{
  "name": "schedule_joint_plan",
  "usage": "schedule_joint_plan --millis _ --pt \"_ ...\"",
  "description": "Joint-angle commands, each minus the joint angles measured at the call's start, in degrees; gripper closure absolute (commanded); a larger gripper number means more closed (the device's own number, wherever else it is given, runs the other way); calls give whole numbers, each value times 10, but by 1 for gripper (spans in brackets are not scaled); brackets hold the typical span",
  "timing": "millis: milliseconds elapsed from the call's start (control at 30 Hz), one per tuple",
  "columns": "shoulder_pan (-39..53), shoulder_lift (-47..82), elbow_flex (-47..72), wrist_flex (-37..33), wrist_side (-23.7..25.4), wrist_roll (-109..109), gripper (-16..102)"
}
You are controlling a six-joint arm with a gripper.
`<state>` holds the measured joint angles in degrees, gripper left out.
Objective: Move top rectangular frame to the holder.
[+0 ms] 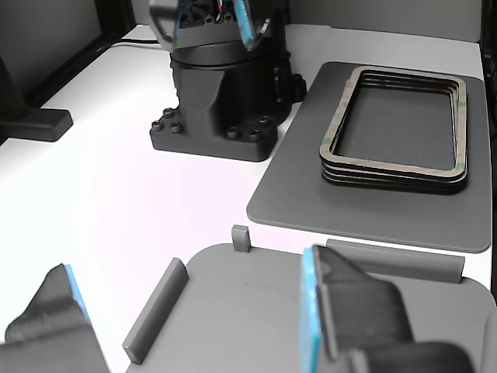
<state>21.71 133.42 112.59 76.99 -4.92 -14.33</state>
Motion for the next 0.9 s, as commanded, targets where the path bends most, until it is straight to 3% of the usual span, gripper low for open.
schedule_joint_plan --millis 0,100,300,400,533,867 --pt "22 1 -14 1 -15 -31 -14" --pt "64 -18 -18 10 -11 -70 -14" --pt "139 -54 -12 16 -52 -196 -14" --pt "188 -62 8 1 -27 -182 -6" --pt "239 -118 -4 11 2 -140 -14" --pt "324 -269 -67 35 10 -157 -14"
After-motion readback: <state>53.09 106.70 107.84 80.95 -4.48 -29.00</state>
